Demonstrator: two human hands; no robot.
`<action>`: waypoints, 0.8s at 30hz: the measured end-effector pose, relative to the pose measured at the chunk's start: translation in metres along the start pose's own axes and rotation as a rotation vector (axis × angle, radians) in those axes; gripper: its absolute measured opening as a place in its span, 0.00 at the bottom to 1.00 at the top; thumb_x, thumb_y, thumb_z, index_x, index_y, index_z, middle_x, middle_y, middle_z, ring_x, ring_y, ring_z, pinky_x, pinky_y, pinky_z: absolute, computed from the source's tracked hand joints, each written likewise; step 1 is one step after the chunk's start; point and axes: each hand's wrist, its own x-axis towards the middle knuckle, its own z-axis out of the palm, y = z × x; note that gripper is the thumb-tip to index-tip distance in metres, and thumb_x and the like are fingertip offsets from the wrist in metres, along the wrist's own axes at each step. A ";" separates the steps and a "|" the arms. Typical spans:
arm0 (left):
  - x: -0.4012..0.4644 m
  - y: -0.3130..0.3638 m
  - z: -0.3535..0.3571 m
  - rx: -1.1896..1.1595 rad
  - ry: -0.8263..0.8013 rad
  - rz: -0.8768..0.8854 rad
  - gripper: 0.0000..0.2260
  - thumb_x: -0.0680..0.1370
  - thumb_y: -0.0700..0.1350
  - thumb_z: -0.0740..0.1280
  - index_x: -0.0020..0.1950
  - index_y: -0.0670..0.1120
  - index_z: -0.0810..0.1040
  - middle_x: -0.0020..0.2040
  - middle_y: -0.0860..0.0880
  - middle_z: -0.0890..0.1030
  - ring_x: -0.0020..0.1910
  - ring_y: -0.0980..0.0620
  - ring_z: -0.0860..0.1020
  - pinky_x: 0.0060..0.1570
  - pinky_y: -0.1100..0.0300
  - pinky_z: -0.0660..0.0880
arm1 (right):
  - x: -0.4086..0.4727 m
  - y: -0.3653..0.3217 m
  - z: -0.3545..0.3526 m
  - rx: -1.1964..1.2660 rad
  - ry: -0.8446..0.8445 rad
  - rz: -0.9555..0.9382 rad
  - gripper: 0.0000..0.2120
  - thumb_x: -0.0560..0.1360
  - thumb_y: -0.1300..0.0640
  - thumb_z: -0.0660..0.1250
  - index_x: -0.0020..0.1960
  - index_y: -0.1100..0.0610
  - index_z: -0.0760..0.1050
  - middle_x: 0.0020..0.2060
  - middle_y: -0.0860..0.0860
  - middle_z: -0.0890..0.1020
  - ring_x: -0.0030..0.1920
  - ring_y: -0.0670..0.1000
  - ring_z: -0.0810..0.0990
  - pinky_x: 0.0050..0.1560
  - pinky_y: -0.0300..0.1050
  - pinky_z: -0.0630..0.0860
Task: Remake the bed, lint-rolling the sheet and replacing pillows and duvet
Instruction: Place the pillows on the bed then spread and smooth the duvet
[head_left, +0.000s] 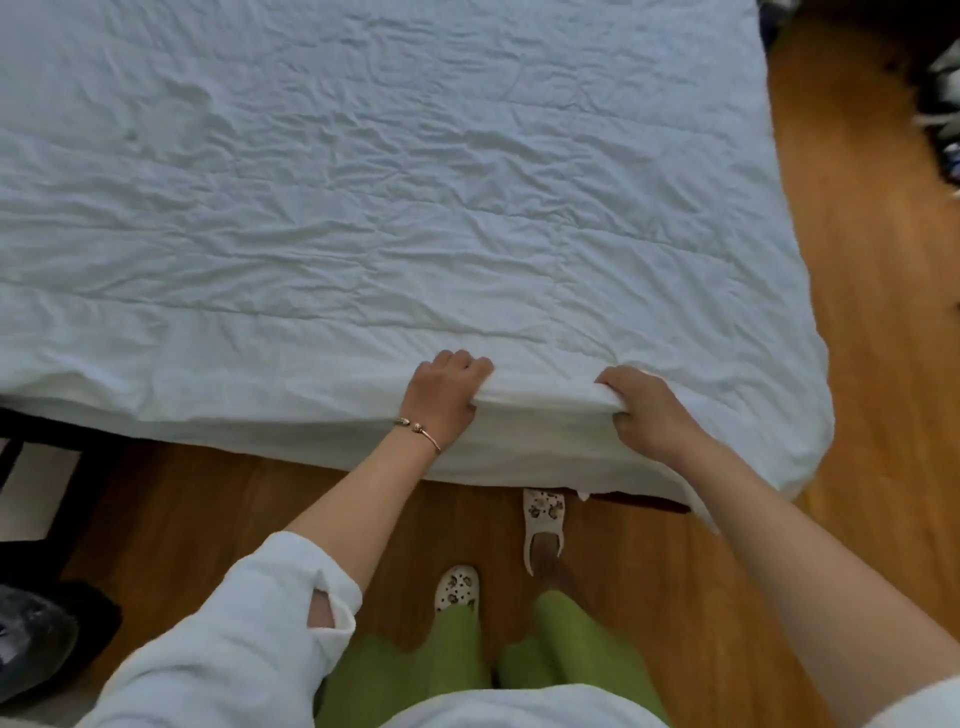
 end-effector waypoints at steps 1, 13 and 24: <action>-0.001 -0.001 -0.012 -0.086 0.123 0.048 0.22 0.64 0.31 0.64 0.56 0.44 0.77 0.48 0.43 0.80 0.46 0.39 0.78 0.42 0.51 0.75 | -0.005 -0.008 -0.007 -0.057 0.107 -0.016 0.19 0.71 0.71 0.63 0.58 0.57 0.76 0.51 0.52 0.76 0.53 0.58 0.76 0.47 0.46 0.68; -0.062 -0.003 0.046 -0.071 -0.369 -0.041 0.28 0.76 0.32 0.62 0.74 0.50 0.65 0.67 0.48 0.73 0.64 0.46 0.71 0.64 0.55 0.66 | -0.036 0.017 0.106 -0.258 0.140 0.068 0.22 0.73 0.66 0.67 0.64 0.52 0.73 0.60 0.49 0.76 0.59 0.53 0.75 0.52 0.43 0.69; -0.097 -0.063 0.060 -0.021 -0.620 -0.146 0.28 0.79 0.39 0.58 0.78 0.52 0.57 0.77 0.51 0.58 0.75 0.49 0.59 0.73 0.55 0.58 | -0.023 0.003 0.159 -0.092 -0.136 0.155 0.29 0.77 0.63 0.59 0.77 0.52 0.59 0.76 0.51 0.60 0.75 0.53 0.59 0.74 0.48 0.59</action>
